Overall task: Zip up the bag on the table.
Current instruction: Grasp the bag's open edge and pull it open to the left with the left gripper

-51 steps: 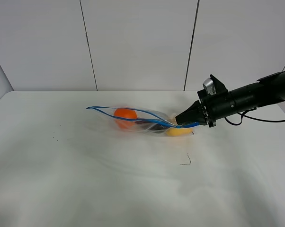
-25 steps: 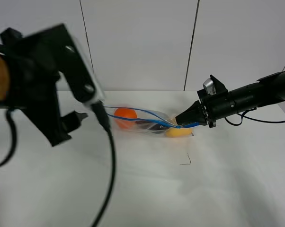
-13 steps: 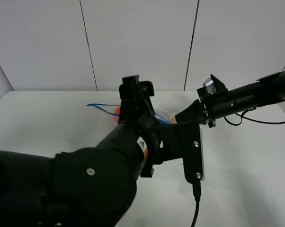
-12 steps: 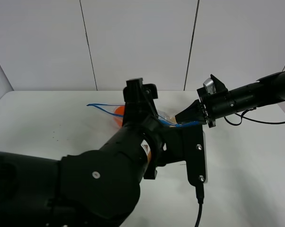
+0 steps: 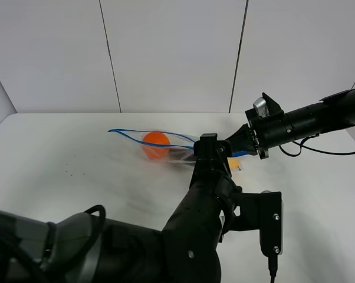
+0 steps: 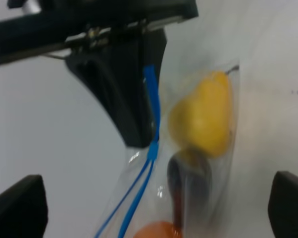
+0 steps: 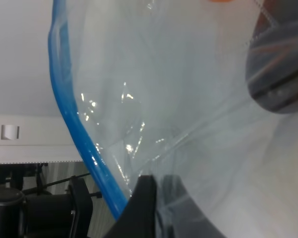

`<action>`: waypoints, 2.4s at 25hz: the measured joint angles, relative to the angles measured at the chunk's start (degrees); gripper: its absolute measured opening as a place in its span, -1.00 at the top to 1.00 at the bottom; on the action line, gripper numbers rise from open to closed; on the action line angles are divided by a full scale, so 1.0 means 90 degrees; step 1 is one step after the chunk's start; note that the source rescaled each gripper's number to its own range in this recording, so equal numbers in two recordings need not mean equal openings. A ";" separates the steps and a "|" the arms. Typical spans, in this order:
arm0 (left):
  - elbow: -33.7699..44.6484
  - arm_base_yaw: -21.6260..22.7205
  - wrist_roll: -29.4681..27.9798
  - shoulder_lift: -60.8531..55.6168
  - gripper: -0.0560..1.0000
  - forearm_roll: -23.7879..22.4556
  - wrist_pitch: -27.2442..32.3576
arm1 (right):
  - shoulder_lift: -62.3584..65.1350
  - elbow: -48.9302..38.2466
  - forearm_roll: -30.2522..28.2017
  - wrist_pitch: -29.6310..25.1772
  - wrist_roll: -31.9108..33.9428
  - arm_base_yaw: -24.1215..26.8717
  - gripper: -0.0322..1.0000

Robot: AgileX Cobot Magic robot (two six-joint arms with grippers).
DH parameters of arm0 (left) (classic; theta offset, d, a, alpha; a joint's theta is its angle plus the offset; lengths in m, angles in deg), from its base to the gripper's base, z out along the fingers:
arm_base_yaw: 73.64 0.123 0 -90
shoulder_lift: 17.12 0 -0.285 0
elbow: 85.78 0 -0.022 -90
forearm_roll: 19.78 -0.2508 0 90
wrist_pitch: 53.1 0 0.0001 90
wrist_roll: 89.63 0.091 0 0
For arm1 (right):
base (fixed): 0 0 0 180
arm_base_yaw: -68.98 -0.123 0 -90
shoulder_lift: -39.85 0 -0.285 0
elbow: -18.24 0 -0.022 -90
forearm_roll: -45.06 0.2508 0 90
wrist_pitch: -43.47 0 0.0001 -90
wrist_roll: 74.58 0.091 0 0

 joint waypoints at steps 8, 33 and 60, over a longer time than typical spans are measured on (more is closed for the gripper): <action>-0.0730 0.0389 -0.0003 0.0582 -0.80 -0.0045 -0.0106 | 0.0000 0.0000 0.0000 0.0000 0.0046 0.0000 0.94; -0.0799 0.0885 0.0596 0.0787 -0.01 -0.0051 -0.0682 | 0.0000 0.0000 0.0001 0.0000 0.0070 0.0000 0.94; -0.0961 0.1042 0.0632 0.0787 0.13 -0.0051 -0.0860 | 0.0000 0.0000 0.0007 0.0000 0.0070 0.0000 0.94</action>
